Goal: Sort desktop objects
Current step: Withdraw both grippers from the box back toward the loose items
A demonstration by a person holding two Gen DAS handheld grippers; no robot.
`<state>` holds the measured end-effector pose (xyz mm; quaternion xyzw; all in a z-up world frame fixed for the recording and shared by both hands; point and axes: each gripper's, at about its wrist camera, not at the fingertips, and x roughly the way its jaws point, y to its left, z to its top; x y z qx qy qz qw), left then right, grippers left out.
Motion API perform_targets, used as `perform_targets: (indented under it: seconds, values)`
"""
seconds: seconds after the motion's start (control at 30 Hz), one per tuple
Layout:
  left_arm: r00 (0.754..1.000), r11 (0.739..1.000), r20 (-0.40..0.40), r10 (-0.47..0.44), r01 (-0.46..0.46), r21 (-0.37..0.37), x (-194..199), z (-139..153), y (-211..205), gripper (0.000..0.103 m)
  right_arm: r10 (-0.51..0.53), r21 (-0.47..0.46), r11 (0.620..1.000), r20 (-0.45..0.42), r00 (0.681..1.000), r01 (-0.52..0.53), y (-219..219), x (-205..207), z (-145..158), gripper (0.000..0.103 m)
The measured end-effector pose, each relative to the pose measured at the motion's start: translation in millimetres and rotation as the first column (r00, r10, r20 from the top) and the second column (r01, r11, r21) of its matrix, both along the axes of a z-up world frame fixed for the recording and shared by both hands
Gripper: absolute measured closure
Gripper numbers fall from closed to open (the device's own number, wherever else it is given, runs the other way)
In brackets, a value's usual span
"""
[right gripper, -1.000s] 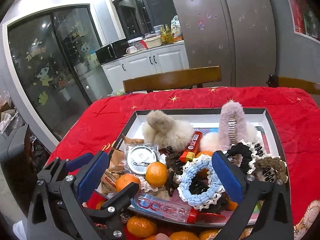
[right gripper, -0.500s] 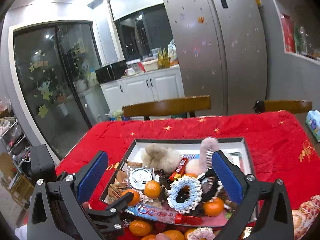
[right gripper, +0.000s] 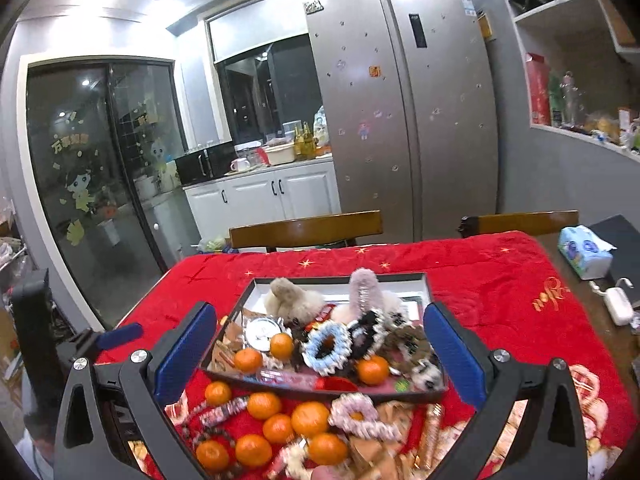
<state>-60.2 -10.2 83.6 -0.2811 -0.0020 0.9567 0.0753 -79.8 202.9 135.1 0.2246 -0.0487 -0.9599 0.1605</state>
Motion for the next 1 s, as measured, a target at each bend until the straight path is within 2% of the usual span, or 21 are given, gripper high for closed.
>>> perform_targets:
  seconds: [0.13,0.27,0.43,0.6,0.67,0.77,1.0]
  values:
    - [1.0,1.0,-0.013,0.002,-0.002,0.009,26.9,-1.8,-2.7,0.0,-0.019,0.004,1.0,-0.032,0.999,0.02,10.7,28.0,-0.9,0.0]
    - [1.0,1.0,-0.012,-0.007,0.007,0.02,49.3,-15.7,-3.0,0.0,-0.03,-0.003,1.0,-0.044,0.999,0.03,17.0,51.0,-14.6,0.0]
    - [1.0,0.999,-0.025,-0.017,0.016,-0.04,58.0,-34.3,6.0,0.0,-0.018,0.033,0.999,-0.042,0.999,0.019,13.6,66.0,-38.0,0.0]
    - [0.999,0.999,0.01,-0.034,0.035,-0.025,54.4,-50.0,5.7,0.0,-0.021,0.062,0.998,-0.062,0.998,0.025,11.3,69.7,-60.8,0.0]
    - [0.999,0.999,0.018,-0.033,0.034,-0.01,54.8,-57.1,4.3,0.0,-0.032,0.027,0.999,-0.046,0.998,0.034,17.7,65.3,-71.3,0.0]
    - [0.998,0.999,0.05,-0.044,0.044,0.002,52.8,-68.8,4.1,0.0,-0.04,-0.024,0.999,0.023,0.999,0.04,30.2,53.4,-84.1,0.0]
    - [0.993,0.997,0.09,-0.075,0.078,-0.024,44.7,-87.4,18.3,0.0,-0.089,-0.012,0.996,0.068,0.994,0.09,48.4,43.5,-103.7,0.0]
